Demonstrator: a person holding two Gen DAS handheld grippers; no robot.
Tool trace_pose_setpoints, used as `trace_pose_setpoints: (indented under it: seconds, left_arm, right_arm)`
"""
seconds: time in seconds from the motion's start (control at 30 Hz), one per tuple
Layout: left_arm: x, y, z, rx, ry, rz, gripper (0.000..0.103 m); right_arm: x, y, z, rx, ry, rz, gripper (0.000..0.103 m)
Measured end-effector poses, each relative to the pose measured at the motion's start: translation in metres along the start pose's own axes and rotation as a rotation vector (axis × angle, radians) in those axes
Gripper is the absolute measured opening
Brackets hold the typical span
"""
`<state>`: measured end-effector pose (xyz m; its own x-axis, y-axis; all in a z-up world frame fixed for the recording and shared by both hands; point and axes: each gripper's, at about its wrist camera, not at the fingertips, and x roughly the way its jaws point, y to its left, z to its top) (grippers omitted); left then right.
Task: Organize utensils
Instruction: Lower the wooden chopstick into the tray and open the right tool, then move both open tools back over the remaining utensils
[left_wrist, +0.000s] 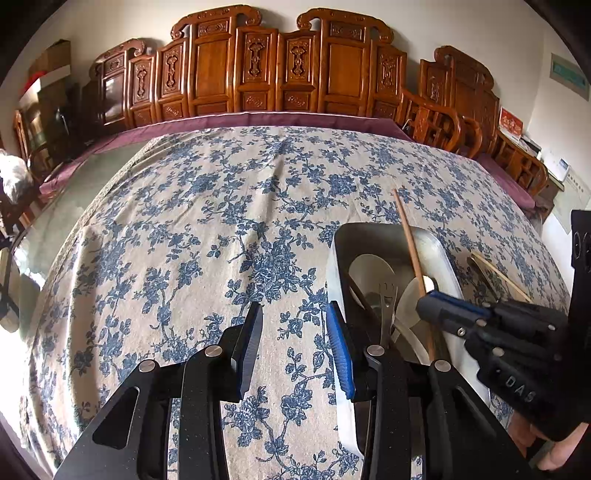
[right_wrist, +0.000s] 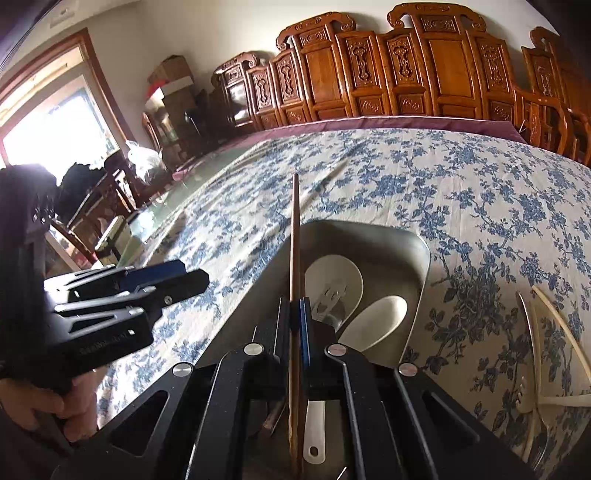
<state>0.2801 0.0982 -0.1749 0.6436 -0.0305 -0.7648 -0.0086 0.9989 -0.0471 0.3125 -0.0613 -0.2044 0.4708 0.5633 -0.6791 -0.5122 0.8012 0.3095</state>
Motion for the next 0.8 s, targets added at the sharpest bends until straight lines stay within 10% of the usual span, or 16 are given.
trace_pose_setpoints:
  seconds: [0.33, 0.8]
  left_arm:
    - [-0.009, 0.002, 0.001, -0.019, -0.032, -0.005, 0.034]
    - [-0.019, -0.02, -0.001, 0.014, -0.054, -0.036, 0.034]
  right_arm:
    - [0.009, 0.001, -0.008, -0.03, 0.081, -0.004, 0.007]
    - [-0.07, -0.03, 0.005, -0.079, -0.032, -0.113, 0.007]
